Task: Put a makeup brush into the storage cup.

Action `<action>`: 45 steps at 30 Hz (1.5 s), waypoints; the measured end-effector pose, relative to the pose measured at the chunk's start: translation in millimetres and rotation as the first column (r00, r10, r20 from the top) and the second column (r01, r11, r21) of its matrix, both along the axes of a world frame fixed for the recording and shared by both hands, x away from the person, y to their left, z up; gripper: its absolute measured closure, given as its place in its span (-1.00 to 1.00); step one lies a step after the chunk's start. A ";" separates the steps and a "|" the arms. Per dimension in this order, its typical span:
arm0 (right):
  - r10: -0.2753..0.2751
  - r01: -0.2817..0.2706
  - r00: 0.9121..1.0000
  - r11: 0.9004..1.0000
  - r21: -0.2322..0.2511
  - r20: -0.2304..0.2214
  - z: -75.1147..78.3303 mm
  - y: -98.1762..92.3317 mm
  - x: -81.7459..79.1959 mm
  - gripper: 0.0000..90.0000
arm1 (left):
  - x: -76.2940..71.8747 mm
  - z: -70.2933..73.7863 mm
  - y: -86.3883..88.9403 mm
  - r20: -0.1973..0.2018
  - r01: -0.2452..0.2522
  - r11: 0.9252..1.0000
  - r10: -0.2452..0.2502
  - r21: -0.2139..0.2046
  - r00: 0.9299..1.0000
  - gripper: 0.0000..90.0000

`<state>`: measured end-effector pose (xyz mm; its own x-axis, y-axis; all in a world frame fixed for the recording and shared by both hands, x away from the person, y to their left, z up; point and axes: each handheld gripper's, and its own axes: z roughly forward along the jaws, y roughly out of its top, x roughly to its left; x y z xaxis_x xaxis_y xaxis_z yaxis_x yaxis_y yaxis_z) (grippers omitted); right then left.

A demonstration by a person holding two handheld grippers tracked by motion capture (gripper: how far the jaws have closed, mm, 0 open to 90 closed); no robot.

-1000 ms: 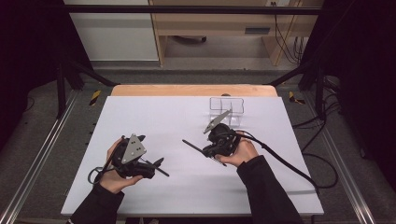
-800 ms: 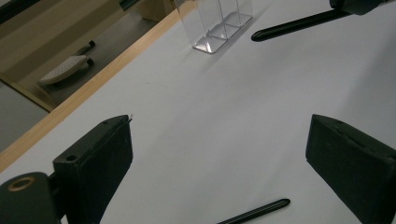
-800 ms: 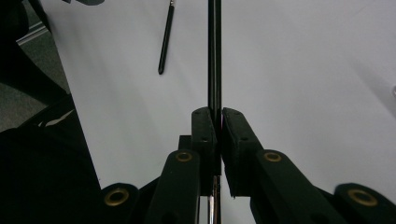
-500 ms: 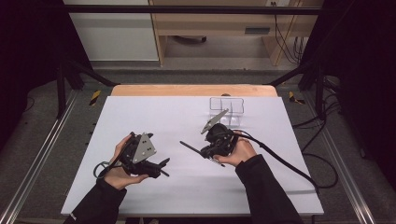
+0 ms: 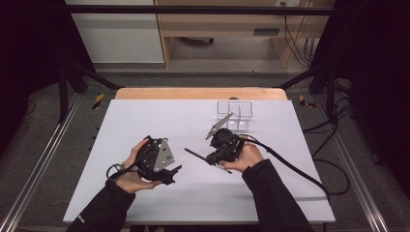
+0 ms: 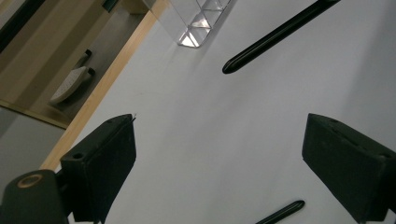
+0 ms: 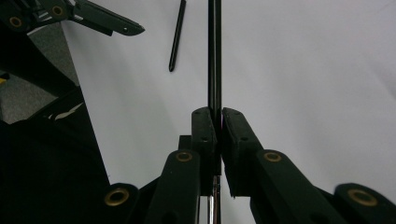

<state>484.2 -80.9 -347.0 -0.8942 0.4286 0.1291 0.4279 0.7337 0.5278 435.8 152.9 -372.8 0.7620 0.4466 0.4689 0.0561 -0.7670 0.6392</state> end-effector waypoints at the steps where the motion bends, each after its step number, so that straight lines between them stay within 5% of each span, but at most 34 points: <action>1: 0.004 -0.004 1.000 1.000 0.000 -0.003 -0.3 0.1 0.3 0.88 | -0.2 -0.2 -3.5 0.006 0.010 1.000 -0.010 0.017 1.000 -0.79; 9: 0.012 -0.012 1.000 1.000 0.000 -0.015 -1.6 1.5 0.2 0.88 | -1.7 -1.7 -14.2 0.007 0.066 0.996 -0.066 0.061 0.998 -0.74; 19: 0.020 -0.020 0.999 1.000 0.001 -0.029 -2.8 2.8 1.2 0.88 | -5.4 -1.6 -25.8 0.068 0.098 0.983 -0.110 0.158 0.992 -0.67; 31: 0.035 -0.035 0.998 0.999 -0.002 -0.051 -5.7 5.3 0.9 0.88 | -9.2 -10.0 -38.8 0.124 0.146 0.946 -0.188 0.288 0.974 -0.46; 45: 0.051 -0.052 0.996 0.999 -0.007 -0.068 -10.9 9.2 1.2 0.88 | -12.9 -16.0 -51.5 0.163 0.181 0.908 -0.258 0.378 0.952 -0.17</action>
